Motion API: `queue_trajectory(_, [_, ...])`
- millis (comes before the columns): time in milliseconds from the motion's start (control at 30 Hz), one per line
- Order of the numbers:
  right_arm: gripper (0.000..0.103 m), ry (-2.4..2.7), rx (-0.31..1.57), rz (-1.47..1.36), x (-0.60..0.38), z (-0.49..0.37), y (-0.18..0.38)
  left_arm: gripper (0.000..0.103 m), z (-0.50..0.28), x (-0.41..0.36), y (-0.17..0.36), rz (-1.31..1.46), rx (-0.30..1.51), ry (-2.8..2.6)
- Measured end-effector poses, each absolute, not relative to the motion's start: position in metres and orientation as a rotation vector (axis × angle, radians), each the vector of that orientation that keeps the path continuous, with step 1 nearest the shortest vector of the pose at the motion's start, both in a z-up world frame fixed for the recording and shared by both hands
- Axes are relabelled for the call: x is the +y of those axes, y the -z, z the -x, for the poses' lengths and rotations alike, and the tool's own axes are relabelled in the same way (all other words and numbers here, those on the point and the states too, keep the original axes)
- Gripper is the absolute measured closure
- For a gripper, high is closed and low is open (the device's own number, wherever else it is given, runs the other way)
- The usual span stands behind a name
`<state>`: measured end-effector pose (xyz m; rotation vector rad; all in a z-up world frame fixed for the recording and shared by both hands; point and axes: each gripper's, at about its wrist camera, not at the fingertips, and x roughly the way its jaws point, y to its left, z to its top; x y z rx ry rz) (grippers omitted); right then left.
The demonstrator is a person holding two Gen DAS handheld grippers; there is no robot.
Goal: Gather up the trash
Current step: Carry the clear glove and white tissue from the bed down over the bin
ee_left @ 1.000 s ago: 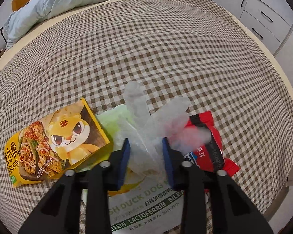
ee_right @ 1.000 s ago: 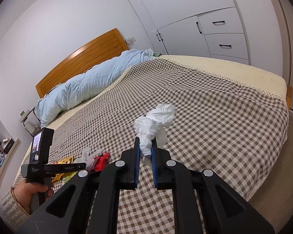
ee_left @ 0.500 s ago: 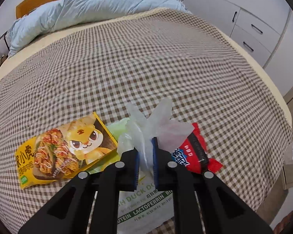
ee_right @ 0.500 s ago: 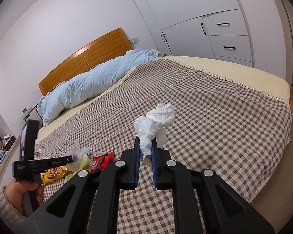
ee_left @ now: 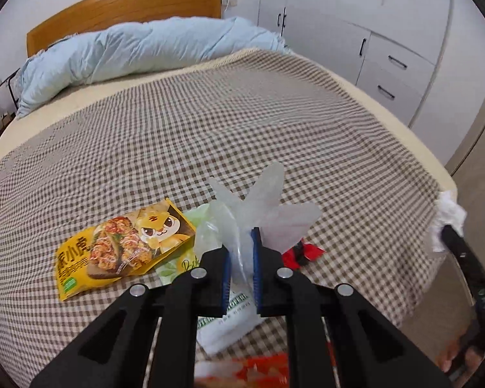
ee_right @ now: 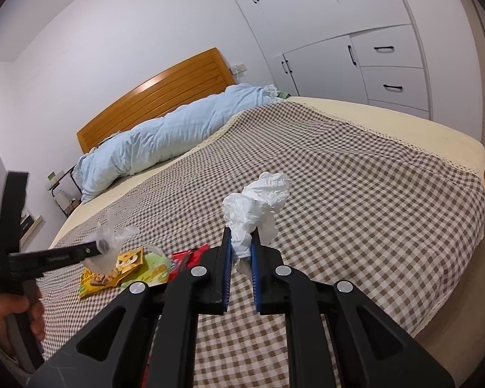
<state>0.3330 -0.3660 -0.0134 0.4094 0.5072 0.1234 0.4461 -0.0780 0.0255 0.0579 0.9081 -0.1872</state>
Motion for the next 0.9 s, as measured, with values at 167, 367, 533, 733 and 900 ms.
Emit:
queue_trajectory(167, [0.092,-0.158,0.471,-0.405,-0.355,-0.320,-0.001,0.095,-0.412,-0.077,-0.047,-0.054,0.867,0.218])
queue_trajectory(367, [0.092,-0.192,0.453,-0.357,-0.335,-0.300,-0.016,0.095,-0.373,-0.072,-0.062,-0.064,0.840,0.250])
queue_trajectory(533, [0.092,-0.232,0.428,-0.335,-0.323,-0.274,-0.029,0.095,-0.340,-0.063,-0.069,-0.083,0.821,0.282])
queue_trajectory(733, [0.092,-0.251,0.415,-0.307,-0.316,-0.241,-0.035,0.095,-0.294,-0.051,-0.077,-0.067,0.798,0.337])
queue_trajectory(900, [0.092,-0.261,0.412,-0.282,-0.309,-0.218,-0.035,0.095,-0.264,-0.043,-0.083,-0.049,0.772,0.376])
